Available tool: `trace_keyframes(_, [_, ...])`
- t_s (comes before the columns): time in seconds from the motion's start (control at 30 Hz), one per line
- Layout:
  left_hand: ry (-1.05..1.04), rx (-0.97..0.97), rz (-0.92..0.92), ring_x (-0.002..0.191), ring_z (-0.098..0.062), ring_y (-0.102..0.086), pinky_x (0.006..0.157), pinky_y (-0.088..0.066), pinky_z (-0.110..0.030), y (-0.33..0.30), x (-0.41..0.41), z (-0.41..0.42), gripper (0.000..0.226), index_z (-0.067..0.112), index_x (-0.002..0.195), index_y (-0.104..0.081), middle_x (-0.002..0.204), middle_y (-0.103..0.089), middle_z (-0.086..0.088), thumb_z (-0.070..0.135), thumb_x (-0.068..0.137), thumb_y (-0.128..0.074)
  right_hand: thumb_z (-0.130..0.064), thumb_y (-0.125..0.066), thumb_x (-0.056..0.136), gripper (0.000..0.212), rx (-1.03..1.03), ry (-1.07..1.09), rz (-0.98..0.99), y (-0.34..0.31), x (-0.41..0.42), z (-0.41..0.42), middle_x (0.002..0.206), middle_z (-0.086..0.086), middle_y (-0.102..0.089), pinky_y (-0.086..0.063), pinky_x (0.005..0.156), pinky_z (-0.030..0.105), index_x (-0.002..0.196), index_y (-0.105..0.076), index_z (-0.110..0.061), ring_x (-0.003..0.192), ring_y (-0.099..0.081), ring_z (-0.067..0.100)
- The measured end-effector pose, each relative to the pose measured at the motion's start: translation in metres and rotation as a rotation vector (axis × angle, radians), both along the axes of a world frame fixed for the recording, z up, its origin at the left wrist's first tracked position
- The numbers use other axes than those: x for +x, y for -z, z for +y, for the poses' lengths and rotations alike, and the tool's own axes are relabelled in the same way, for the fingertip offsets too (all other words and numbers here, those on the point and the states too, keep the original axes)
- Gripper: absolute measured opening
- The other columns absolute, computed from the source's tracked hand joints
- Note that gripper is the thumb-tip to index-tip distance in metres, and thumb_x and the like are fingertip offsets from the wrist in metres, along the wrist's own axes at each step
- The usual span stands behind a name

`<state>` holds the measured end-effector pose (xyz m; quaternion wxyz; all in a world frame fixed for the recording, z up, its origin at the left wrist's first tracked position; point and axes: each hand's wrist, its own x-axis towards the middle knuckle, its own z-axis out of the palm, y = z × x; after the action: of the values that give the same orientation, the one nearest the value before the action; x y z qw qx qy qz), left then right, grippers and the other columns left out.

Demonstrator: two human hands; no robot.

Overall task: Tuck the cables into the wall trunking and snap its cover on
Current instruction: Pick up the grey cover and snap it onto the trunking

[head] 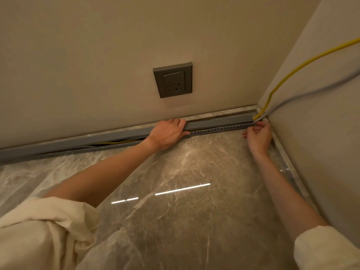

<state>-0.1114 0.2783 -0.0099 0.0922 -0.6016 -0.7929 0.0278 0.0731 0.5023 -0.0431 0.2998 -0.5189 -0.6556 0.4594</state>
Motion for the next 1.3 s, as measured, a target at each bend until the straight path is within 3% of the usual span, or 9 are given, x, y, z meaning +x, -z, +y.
trace_keyframes(0.17, [0.033,-0.024,-0.03,0.083,-0.031,-0.062,0.057,-0.048,-0.04,0.001,0.013,0.024,0.051,0.006,0.108,-0.046,0.101,-0.063,-0.016,0.054,0.093,-0.036,-0.005,-0.056,0.082,0.022,0.009,-0.011,-0.012,0.004,0.001,0.002,0.079,0.011,-0.065,-0.057,0.077,0.051,0.105,-0.054,-0.004,0.075,-0.069,0.031])
trace_keyframes(0.37, [-0.082,-0.025,-0.281,0.095,-0.033,-0.057,0.067,-0.044,-0.039,-0.011,0.016,0.041,0.042,0.008,0.106,-0.046,0.109,-0.06,-0.015,0.047,0.092,-0.046,-0.004,-0.055,0.084,0.034,-0.035,-0.075,-0.01,0.001,0.004,0.001,0.094,0.014,-0.063,-0.056,0.08,0.044,0.118,-0.046,-0.005,0.085,-0.065,0.029])
trace_keyframes(0.5, [-0.095,-0.047,-0.373,0.094,-0.033,-0.056,0.064,-0.036,-0.034,-0.027,0.012,0.041,0.037,0.01,0.099,-0.044,0.107,-0.06,-0.014,0.046,0.093,-0.044,-0.009,-0.053,0.093,0.037,-0.227,0.012,0.314,-0.01,0.004,-0.009,0.091,0.005,-0.059,-0.055,0.063,0.019,0.126,-0.038,-0.002,0.072,-0.06,0.012])
trace_keyframes(0.57, [-0.094,-0.071,-0.411,0.093,-0.033,-0.057,0.063,-0.036,-0.034,-0.034,0.013,0.038,0.036,0.01,0.098,-0.043,0.106,-0.06,-0.014,0.046,0.094,-0.043,-0.01,-0.051,0.095,0.028,-0.439,0.015,0.547,-0.017,0.003,-0.014,0.092,0.002,-0.059,-0.055,0.075,0.024,0.12,-0.047,-0.001,0.079,-0.06,0.013])
trace_keyframes(0.67, [-0.109,-0.097,-0.447,0.094,-0.034,-0.057,0.067,-0.038,-0.037,-0.043,0.014,0.032,0.036,0.01,0.099,-0.043,0.107,-0.06,-0.015,0.046,0.094,-0.042,-0.008,-0.052,0.094,0.008,-0.685,-0.011,0.757,-0.023,0.006,-0.019,0.096,0.004,-0.062,-0.047,0.098,0.036,0.095,-0.06,-0.009,0.094,-0.059,0.015])
trace_keyframes(0.77, [-0.105,-0.113,-0.474,0.093,-0.033,-0.057,0.068,-0.04,-0.038,-0.05,0.014,0.027,0.036,0.011,0.101,-0.045,0.106,-0.061,-0.015,0.045,0.096,-0.039,-0.008,-0.054,0.092,0.009,-0.797,-0.039,0.868,-0.027,0.009,-0.019,0.102,0.003,-0.064,-0.044,0.1,0.036,0.095,-0.061,-0.013,0.102,-0.059,0.015])
trace_keyframes(0.93, [-0.104,-0.141,-0.538,0.086,-0.031,-0.057,0.071,-0.045,-0.039,-0.062,0.009,0.03,0.037,0.011,0.088,-0.05,0.092,-0.062,-0.015,0.042,0.099,-0.032,-0.008,-0.052,0.093,0.011,-0.809,-0.141,0.934,-0.03,0.015,-0.014,0.1,0.002,-0.064,-0.047,0.093,0.034,0.095,-0.061,-0.012,0.104,-0.058,0.014])
trace_keyframes(1.03, [-0.123,-0.142,-0.587,0.074,-0.027,-0.051,0.066,-0.039,-0.035,-0.064,0.007,0.033,0.035,0.016,0.078,-0.044,0.076,-0.052,-0.005,0.041,0.099,-0.031,-0.006,-0.051,0.093,0.014,-0.783,-0.16,0.969,-0.033,0.016,-0.014,0.088,-0.001,-0.068,-0.047,0.094,0.03,0.09,-0.062,-0.014,0.096,-0.059,0.013])
trace_keyframes(1.3, [-0.093,-0.109,-0.556,0.069,-0.027,-0.049,0.067,-0.042,-0.041,-0.067,0.011,0.035,0.035,0.014,0.077,-0.041,0.078,-0.057,-0.014,0.039,0.099,-0.032,-0.007,-0.052,0.093,0.016,-0.727,-0.209,0.954,-0.042,0.019,-0.013,0.08,-0.002,-0.068,-0.05,0.085,0.028,0.084,-0.063,-0.015,0.089,-0.06,0.012])
